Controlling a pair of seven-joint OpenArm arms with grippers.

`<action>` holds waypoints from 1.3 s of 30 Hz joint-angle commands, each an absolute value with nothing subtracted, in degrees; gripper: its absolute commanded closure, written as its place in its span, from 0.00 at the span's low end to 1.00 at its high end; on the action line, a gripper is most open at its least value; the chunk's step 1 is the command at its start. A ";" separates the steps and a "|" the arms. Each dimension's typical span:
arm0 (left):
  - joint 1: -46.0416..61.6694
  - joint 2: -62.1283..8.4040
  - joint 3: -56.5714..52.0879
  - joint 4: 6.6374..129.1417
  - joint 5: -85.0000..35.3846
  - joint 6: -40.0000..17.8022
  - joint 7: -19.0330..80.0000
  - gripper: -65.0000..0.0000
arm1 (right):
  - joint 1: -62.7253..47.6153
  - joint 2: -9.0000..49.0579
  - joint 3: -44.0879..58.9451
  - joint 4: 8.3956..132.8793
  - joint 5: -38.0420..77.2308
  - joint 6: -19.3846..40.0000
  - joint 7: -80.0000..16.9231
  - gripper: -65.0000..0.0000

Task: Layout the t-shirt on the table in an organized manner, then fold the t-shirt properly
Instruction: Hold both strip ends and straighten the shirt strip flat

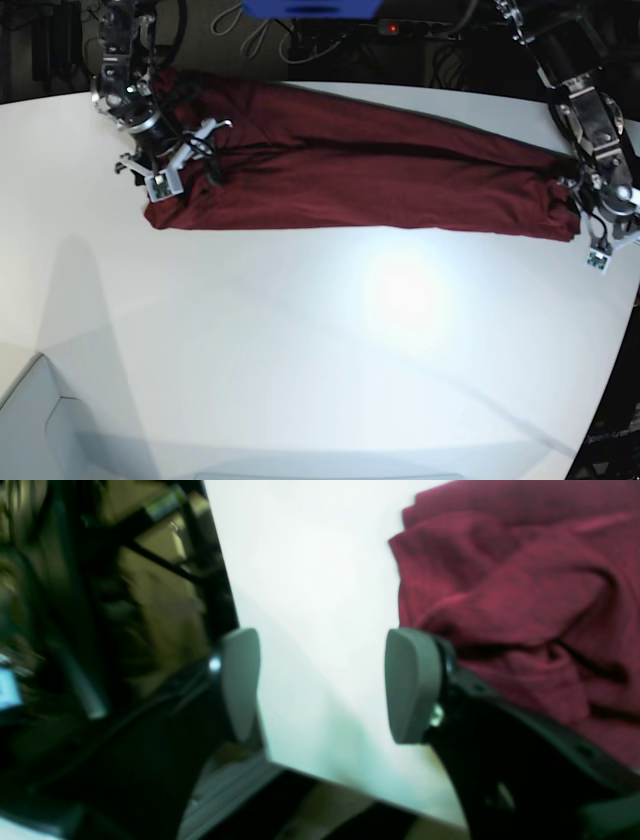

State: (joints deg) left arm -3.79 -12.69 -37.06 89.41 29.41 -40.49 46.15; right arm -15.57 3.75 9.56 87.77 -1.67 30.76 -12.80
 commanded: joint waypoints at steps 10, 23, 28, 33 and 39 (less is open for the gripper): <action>-3.38 -13.85 -51.12 89.89 6.73 -40.00 51.56 0.41 | -15.16 2.86 9.45 88.66 -1.19 30.81 -11.65 0.43; -1.98 -13.85 -52.79 82.68 -3.30 -40.00 52.62 0.26 | -15.16 2.86 7.78 88.92 -1.19 30.81 -11.65 0.43; -2.07 -13.93 -52.44 82.15 -3.38 -40.00 52.53 0.00 | -15.16 2.86 7.78 89.01 -1.19 30.81 -11.65 0.43; -4.53 -14.11 -52.44 79.08 -3.30 -40.00 52.53 0.00 | -15.08 2.86 7.78 89.01 -1.19 30.81 -11.65 0.43; -6.73 -15.52 -52.35 71.52 -3.30 -40.00 51.03 0.00 | -15.08 2.86 7.78 89.01 -1.19 30.81 -11.65 0.43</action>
